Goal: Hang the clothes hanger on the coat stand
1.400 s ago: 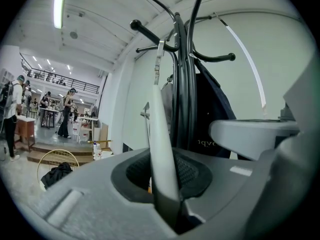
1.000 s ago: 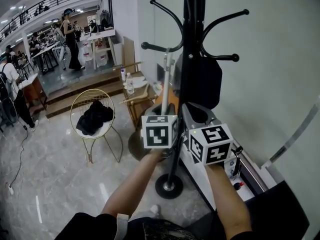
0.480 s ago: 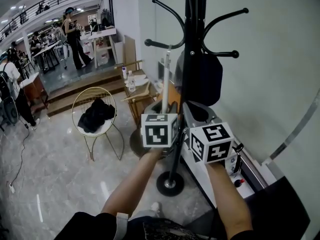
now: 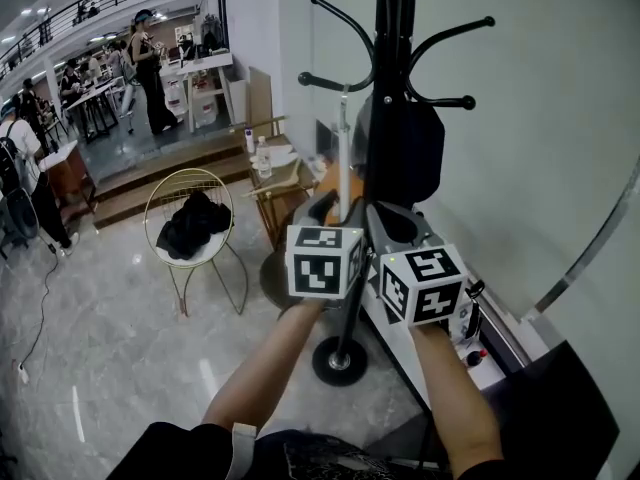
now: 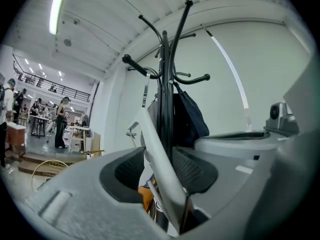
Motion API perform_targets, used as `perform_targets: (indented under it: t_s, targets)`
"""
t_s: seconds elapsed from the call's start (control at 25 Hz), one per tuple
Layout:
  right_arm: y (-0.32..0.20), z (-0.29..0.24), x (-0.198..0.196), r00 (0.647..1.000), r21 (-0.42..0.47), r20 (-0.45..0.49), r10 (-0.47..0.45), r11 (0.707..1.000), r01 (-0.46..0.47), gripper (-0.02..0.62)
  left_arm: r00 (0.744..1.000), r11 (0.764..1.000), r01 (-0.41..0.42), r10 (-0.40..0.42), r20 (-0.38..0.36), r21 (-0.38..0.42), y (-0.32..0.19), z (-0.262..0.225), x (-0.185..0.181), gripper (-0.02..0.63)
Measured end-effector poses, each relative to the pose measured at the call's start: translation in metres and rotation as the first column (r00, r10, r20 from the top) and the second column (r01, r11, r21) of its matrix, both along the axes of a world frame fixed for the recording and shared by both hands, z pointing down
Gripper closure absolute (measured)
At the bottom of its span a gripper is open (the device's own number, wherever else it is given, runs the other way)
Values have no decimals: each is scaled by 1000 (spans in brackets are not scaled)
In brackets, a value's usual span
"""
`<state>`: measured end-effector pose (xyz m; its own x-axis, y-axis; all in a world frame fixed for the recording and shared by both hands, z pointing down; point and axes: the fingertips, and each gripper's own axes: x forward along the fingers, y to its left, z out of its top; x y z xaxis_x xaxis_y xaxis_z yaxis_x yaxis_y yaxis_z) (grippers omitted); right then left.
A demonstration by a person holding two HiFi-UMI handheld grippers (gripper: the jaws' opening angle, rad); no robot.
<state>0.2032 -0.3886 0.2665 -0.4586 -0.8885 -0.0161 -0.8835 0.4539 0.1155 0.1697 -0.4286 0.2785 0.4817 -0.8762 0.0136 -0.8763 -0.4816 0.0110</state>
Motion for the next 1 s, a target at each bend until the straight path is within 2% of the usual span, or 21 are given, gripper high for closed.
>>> perform_targets:
  t_s: [0.52,1.0]
  targets:
    - [26,-9,-6,998,11,10,68,998,-68,601,995,994,-102,102,-22,32,36,-10,-4,448]
    - [47,-6,-19,988,4,16,153,988,-153,601,982,980,-184,187,-33,80,65,-20,-24,448]
